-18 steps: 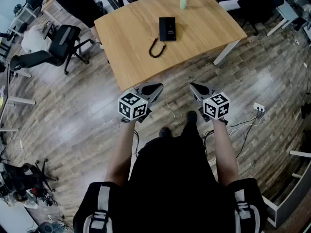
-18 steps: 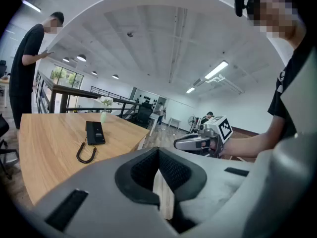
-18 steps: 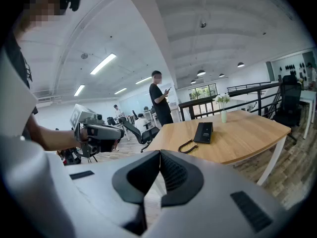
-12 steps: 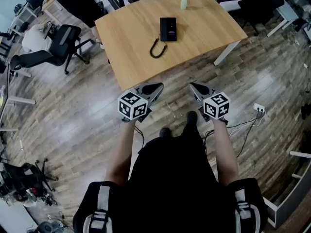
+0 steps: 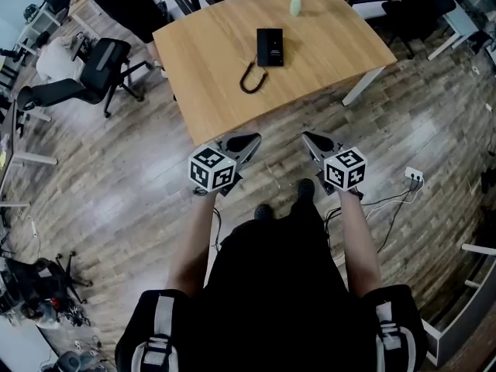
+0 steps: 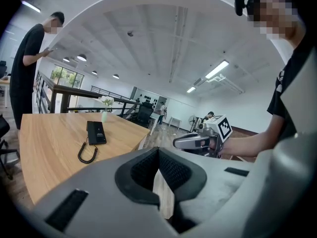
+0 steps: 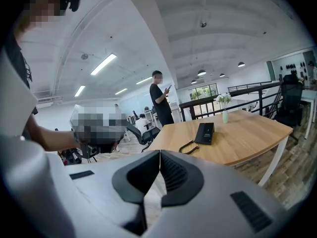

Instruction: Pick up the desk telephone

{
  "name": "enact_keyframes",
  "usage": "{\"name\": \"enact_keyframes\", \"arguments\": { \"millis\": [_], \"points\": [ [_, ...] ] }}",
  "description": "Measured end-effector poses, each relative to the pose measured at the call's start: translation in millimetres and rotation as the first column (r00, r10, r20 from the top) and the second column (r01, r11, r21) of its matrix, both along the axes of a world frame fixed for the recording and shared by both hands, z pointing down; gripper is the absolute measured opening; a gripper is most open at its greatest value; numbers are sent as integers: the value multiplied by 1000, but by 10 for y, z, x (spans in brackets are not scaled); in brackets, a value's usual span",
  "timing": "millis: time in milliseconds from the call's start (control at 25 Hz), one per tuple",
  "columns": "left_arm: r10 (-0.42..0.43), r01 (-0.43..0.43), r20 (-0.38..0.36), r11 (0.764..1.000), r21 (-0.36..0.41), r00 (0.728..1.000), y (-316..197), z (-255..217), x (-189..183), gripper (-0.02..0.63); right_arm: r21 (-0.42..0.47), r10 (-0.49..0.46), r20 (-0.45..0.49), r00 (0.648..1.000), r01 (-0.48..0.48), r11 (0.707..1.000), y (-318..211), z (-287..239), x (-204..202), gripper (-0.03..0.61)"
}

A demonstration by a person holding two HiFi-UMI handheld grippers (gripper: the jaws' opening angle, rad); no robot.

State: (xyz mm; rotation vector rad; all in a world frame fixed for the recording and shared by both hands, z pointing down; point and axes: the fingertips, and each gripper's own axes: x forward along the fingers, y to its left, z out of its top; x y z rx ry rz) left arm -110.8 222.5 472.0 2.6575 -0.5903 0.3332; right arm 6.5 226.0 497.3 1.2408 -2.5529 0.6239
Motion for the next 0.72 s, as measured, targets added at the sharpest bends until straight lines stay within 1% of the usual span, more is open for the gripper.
{"name": "enact_keyframes", "arguments": {
  "millis": [440,720],
  "points": [
    [-44,44,13,999,-9,999,-165,24,171,21,-25,-24,23,999,25,999,-219,75,224,23],
    [-85,85,27,996,-12,996,-310,29,372,21,-17,-111,10,994,111,994,-383,91,363,23]
  ]
}}
